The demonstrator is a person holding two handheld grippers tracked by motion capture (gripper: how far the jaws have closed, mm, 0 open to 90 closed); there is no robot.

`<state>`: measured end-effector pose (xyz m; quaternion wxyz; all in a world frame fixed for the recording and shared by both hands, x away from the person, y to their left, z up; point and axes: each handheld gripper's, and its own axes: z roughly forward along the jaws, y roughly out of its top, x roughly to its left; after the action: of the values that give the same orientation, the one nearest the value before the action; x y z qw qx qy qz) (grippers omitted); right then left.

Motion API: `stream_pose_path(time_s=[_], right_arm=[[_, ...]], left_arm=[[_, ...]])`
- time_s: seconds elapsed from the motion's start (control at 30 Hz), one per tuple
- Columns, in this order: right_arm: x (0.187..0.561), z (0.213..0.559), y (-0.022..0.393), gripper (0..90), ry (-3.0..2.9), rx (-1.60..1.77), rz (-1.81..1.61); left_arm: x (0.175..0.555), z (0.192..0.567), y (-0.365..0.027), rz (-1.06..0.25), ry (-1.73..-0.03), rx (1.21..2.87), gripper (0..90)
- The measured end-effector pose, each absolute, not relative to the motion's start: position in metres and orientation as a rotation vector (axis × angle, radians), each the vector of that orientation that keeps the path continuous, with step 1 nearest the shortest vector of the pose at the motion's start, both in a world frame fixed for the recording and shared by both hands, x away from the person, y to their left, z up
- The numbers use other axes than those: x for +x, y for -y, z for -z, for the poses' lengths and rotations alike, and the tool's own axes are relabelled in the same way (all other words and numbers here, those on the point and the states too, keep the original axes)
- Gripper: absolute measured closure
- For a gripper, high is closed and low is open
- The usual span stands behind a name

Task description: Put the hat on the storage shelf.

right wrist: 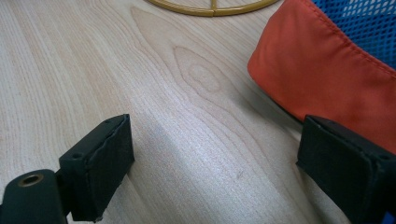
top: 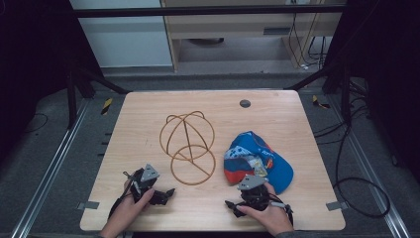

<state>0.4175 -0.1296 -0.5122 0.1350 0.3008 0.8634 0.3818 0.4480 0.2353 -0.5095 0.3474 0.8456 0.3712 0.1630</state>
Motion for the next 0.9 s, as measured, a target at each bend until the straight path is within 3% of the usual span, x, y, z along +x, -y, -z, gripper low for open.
stream_pose_path(time_s=[0.23,0.4,0.53,0.9], right_arm=[[0.414,0.494,0.140,19.0,-2.474,0.902,-1.100],[0.412,0.457,0.157,20.5,-2.408,0.857,-0.997],[0.420,0.433,0.171,20.4,-2.367,0.879,-0.874],[0.465,0.383,0.202,33.2,-2.428,0.999,-0.663]], left_arm=[[0.448,0.510,-0.235,-0.424,-0.966,2.191,0.0],[0.448,0.510,-0.234,-0.425,-0.970,2.187,0.0],[0.448,0.510,-0.234,-0.424,-0.971,2.188,0.0],[0.448,0.510,-0.235,-0.420,-0.964,2.191,0.0]])
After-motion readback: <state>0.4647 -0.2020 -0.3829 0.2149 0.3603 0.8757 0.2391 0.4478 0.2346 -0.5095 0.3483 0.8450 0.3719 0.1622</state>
